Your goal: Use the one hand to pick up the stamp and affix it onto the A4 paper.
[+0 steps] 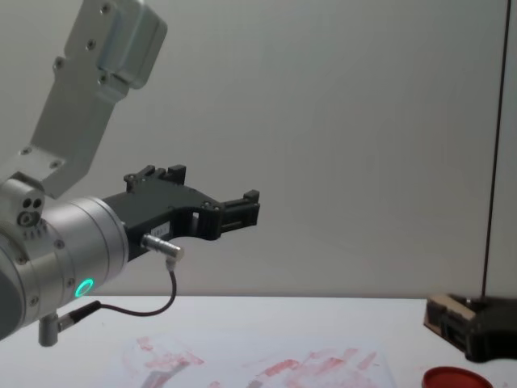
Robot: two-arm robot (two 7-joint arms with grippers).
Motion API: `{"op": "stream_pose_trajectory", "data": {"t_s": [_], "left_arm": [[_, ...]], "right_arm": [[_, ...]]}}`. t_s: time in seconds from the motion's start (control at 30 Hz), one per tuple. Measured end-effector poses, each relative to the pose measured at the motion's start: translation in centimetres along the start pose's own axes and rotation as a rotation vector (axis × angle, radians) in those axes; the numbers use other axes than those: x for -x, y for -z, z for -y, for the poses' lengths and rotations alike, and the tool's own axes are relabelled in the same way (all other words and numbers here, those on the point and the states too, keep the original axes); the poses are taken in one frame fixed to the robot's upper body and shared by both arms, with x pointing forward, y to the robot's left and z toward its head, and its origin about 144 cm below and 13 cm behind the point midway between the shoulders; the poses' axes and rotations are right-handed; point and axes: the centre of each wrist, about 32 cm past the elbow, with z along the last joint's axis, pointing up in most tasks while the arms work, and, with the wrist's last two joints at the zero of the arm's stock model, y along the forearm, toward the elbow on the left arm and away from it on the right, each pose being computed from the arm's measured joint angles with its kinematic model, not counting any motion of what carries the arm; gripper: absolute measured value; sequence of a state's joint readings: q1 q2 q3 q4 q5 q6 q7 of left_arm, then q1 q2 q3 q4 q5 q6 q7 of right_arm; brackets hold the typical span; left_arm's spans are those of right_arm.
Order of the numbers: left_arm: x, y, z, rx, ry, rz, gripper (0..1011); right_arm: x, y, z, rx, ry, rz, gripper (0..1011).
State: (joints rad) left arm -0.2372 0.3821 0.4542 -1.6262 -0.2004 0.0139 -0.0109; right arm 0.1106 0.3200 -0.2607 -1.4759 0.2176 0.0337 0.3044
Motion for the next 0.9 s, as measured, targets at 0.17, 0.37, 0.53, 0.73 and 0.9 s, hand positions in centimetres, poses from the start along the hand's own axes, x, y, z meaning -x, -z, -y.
{"op": "stream_pose_trajectory", "data": {"t_s": [0.17, 0.37, 0.53, 0.73, 0.9], "left_arm": [[0.0, 0.0, 0.0, 0.000, 0.000, 0.000, 1003], [0.0, 0.0, 0.0, 0.000, 0.000, 0.000, 1002], [0.0, 0.0, 0.0, 0.000, 0.000, 0.000, 1002], [0.0, 0.0, 0.0, 0.000, 0.000, 0.000, 1002], [0.0, 0.0, 0.0, 0.000, 0.000, 0.000, 1002]], "right_arm": [[-0.4, 0.7, -0.1, 0.029, 0.009, 0.010, 218], [-0.7, 1.3, -0.2, 0.050, 0.011, 0.017, 218], [-0.9, 1.6, -0.3, 0.067, 0.011, 0.020, 232], [-1.1, 1.8, -0.3, 0.088, 0.012, 0.018, 382], [-1.2, 1.8, -0.4, 0.098, 0.015, 0.011, 566]]}}
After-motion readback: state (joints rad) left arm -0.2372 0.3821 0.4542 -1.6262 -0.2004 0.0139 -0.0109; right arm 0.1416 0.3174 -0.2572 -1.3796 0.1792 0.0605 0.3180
